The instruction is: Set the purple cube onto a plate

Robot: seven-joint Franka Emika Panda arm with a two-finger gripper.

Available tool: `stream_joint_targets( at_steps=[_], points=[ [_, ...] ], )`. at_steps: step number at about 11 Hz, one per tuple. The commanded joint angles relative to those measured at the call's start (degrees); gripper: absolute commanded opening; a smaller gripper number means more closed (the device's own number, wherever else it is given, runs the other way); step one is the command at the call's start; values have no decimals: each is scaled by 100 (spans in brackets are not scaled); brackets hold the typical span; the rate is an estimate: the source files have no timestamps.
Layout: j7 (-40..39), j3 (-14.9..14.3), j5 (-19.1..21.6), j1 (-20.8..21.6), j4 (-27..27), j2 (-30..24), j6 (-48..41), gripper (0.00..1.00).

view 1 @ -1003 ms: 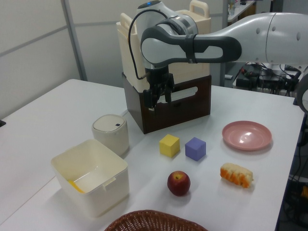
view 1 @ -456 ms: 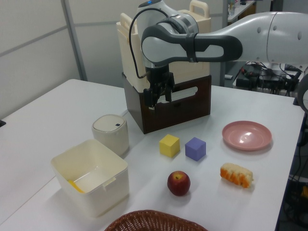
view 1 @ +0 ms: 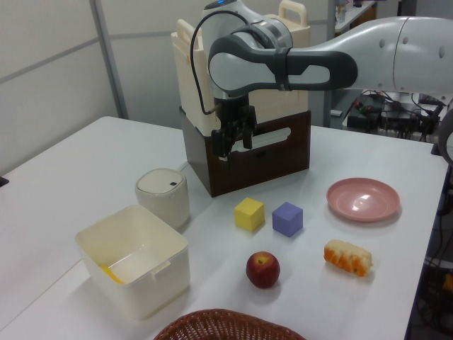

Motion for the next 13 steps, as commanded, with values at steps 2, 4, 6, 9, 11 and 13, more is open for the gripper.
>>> stream_joint_targets(
  at_steps=[2, 4, 6, 9, 11, 13],
  points=[
    [-145, 51, 35, 45, -270, -134, 110, 100],
    [-119, 59, 53, 19, -270, -117, 101, 100],
    [-93, -10, -17, -25, -261, -134, 101, 100],
    [-119, -11, -26, -542, -270, -134, 83, 100],
    [-119, -11, 0, -902, -340, -117, -205, 100],
    [-145, -11, -35, -1044, -576, -29, -470, 100]
  ],
)
